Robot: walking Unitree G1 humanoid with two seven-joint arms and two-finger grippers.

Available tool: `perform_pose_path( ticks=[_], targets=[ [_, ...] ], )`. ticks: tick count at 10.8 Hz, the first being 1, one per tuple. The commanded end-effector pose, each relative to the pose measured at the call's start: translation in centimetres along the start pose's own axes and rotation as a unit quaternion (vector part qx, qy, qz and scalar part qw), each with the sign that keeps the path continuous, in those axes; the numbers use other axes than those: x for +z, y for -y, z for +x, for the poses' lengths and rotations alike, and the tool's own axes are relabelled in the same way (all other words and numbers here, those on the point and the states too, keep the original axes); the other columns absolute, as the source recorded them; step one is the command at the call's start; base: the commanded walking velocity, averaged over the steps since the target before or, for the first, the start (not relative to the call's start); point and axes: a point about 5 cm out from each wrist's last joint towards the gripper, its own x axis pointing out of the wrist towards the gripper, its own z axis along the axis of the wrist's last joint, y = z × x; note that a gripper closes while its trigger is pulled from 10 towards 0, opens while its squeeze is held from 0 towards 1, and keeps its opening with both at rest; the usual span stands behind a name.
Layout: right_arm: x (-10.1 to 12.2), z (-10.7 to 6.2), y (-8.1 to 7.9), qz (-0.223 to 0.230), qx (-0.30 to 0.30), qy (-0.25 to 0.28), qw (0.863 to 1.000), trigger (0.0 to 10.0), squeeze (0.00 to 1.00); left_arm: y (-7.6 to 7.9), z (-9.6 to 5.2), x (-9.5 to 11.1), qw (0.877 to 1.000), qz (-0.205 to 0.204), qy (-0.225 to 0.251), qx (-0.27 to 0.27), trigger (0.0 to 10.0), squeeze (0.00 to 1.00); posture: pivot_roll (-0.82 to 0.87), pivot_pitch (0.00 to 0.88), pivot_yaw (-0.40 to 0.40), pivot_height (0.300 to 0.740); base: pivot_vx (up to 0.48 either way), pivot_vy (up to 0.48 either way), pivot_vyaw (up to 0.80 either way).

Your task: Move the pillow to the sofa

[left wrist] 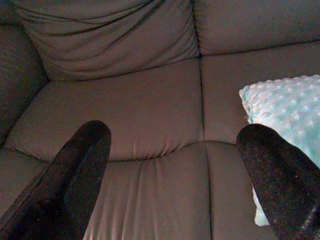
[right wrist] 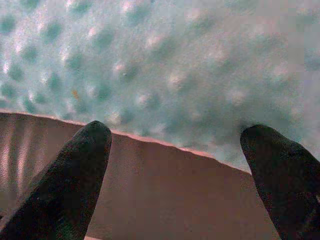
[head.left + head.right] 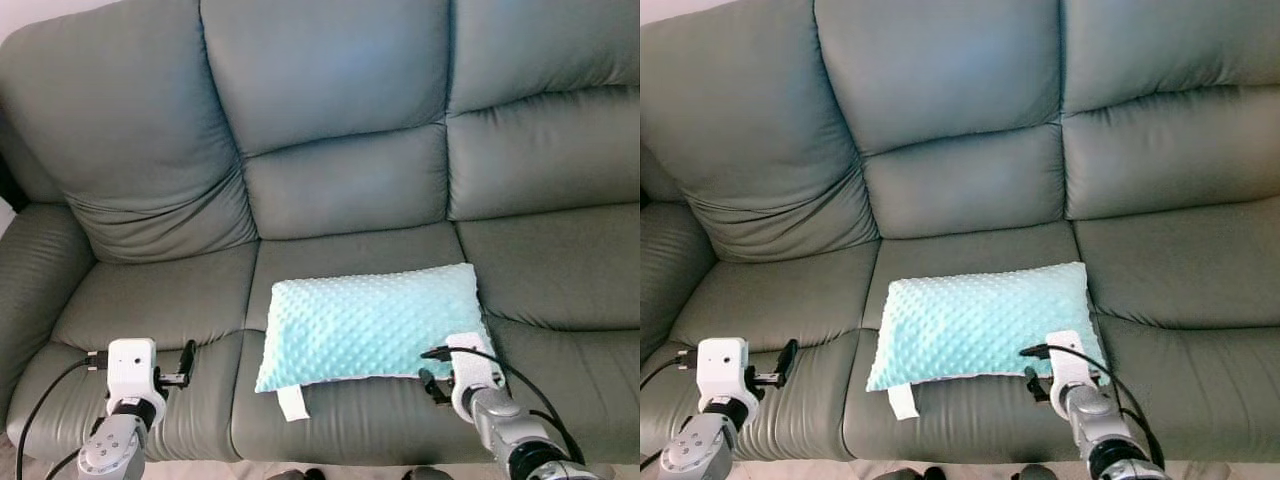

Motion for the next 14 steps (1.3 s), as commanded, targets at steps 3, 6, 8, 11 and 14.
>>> perform_pose_path(
  ticks=[3, 6, 8, 11, 14],
  targets=[
    [0.0, 0.1, -0.4, -0.006, -0.008, 0.005, 1.000, 10.0, 0.00, -1.1, -0.4, -0.2, 1.000, 0.017, -0.012, 0.010, 10.0, 0.00, -0.09, 0.194, 0.226, 0.740, 0.000, 0.000, 0.00],
    [0.8, 0.0, 0.7, -0.019, -0.043, 0.033, 0.998, 10.0, 0.00, -0.8, -0.3, -0.3, 1.000, 0.016, -0.012, 0.011, 10.0, 0.00, -0.09, 0.195, 0.222, 0.740, 0.000, 0.000, 0.00],
    [1.4, 0.0, 1.0, -0.016, -0.046, 0.043, 0.998, 10.0, 0.00, -0.7, -0.1, -0.3, 1.000, 0.015, -0.012, 0.012, 10.0, 0.00, -0.10, 0.191, 0.215, 0.740, 0.000, 0.000, 0.00],
    [2.8, 0.1, -0.4, -0.006, -0.013, 0.085, 0.996, 10.0, 0.00, -0.5, 0.4, 0.2, 1.000, 0.002, 0.001, 0.020, 10.0, 0.00, -0.13, 0.181, 0.189, 0.740, 0.000, 0.000, 0.00],
    [5.8, -0.8, -1.3, -0.015, -0.051, 0.168, 0.984, 10.0, 0.00, -0.7, 0.0, 2.3, 0.997, -0.017, 0.053, 0.047, 10.0, 0.00, -0.17, 0.160, 0.166, 0.740, 0.000, 0.000, 0.00]
  ],
)
